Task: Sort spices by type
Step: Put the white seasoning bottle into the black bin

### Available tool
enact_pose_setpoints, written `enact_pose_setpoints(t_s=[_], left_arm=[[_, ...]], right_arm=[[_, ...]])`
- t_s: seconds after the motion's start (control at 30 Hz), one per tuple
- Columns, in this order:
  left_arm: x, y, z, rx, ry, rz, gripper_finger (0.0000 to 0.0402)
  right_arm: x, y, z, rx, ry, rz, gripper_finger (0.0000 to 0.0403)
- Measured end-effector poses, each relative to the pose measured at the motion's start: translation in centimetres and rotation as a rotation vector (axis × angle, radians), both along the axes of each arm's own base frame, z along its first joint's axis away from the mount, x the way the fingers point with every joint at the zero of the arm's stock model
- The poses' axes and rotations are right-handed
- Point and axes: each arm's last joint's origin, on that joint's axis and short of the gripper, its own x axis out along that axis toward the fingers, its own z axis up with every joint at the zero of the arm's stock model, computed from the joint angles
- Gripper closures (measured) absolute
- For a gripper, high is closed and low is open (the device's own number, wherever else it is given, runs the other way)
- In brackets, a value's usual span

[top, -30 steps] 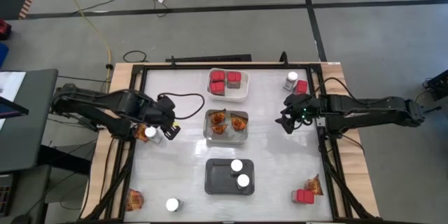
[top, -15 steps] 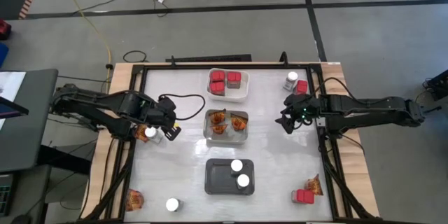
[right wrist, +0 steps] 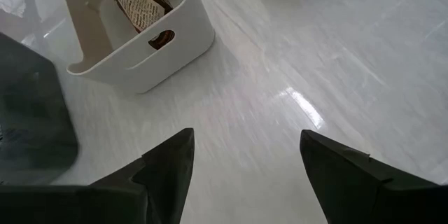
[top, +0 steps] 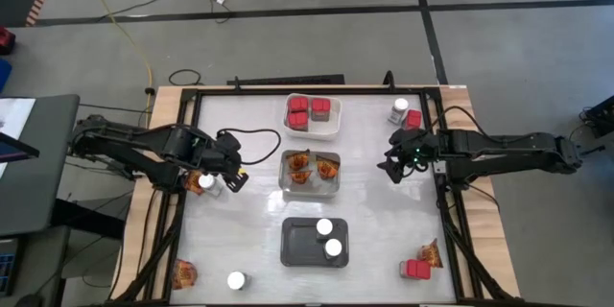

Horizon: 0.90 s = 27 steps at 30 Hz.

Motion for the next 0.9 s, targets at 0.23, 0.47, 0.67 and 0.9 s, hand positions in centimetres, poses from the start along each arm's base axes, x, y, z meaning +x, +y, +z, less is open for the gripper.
enact_pose_setpoints(t_s=[0.23, 0.47, 0.67, 0.9], left_arm=[[0.00, 0.00, 0.00, -0.006, -0.004, 0.013, 0.0187], [0.00, 0.00, 0.00, -0.007, -0.004, 0.014, 0.0187], [0.00, 0.00, 0.00, -0.008, -0.004, 0.014, 0.0187], [0.00, -0.01, 0.00, -0.013, -0.005, 0.019, 0.0187]], right_arm=[[0.00, 0.00, 0.00, 0.000, 0.000, 0.000, 0.0117], [0.00, 0.00, 0.00, -0.003, 0.001, 0.003, 0.0117], [0.00, 0.00, 0.00, -0.004, 0.001, 0.004, 0.0117], [0.00, 0.00, 0.00, -0.004, 0.001, 0.004, 0.0117]])
